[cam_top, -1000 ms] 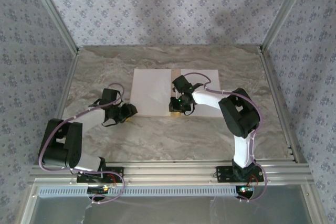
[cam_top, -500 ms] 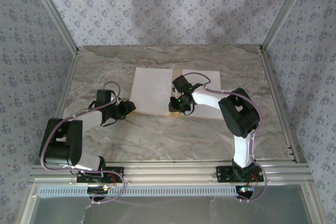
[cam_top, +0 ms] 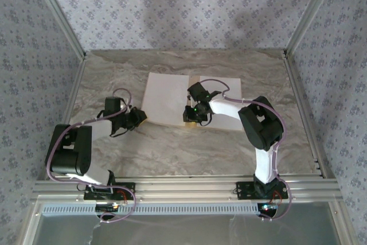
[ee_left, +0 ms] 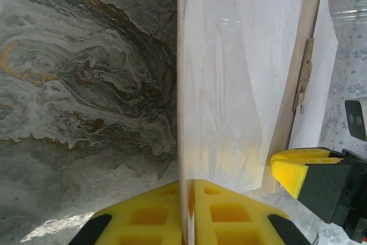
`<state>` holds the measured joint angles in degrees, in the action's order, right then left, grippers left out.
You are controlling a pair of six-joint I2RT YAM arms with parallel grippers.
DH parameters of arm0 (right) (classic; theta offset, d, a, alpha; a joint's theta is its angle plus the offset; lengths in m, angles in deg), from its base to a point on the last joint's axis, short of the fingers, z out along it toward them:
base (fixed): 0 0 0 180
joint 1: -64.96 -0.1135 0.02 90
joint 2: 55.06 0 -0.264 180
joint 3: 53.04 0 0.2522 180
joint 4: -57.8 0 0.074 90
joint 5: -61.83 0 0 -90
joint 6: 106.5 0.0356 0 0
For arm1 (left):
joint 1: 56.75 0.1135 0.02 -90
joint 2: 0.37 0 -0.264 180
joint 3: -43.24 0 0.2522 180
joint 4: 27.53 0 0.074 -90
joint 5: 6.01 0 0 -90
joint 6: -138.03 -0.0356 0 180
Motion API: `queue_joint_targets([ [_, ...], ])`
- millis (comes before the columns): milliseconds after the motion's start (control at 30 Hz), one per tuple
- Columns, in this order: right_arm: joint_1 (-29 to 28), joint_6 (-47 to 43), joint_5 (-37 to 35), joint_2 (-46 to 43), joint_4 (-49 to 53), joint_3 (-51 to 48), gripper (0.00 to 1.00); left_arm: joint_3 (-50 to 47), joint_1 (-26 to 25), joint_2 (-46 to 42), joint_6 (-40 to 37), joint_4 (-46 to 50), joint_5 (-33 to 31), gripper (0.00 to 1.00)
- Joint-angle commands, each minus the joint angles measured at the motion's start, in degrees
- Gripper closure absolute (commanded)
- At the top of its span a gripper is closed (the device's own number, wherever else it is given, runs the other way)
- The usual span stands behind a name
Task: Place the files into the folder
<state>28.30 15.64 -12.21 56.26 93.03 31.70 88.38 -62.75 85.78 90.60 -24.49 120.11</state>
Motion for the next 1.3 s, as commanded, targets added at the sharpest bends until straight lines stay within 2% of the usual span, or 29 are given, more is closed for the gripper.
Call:
queue_joint_targets([
  [0, -0.5, -0.9, -1.1, 0.2, 5.1, 2.4, 0.68, 0.1, 0.2, -3.4, -1.3, 0.8, -0.1, 0.93],
  [167, -0.6, -2.6, -2.0, -4.1, 9.5, 6.4, 0.53, 1.9, 0.1, -10.2, -3.7, 9.5, -4.2, 0.95],
  [467, 0.4, -2.9, 3.3, -14.3, 12.6, 9.0, 0.38, 8.0, -0.3, -22.0, -8.5, 27.1, -13.6, 0.97],
  [633, 2.8, 1.2, 11.6, -20.8, 7.0, 4.8, 0.37, 14.0, -0.5, -24.3, -12.4, 36.0, -17.9, 0.97],
  [867, 6.6, 3.5, 15.3, -28.6, 4.6, -0.1, 0.37, 21.2, -2.3, -24.7, -15.9, 43.6, -24.2, 0.97],
  [1100, 11.5, 5.4, 17.9, -34.2, 4.2, -6.3, 0.37, 28.2, -8.1, -22.6, -16.8, 48.9, -33.7, 0.99],
  [1267, 15.3, 4.9, 18.7, -37.3, 5.1, -9.7, 0.37, 33.2, -14.6, -21.0, -17.1, 53.2, -42.9, 0.99],
])
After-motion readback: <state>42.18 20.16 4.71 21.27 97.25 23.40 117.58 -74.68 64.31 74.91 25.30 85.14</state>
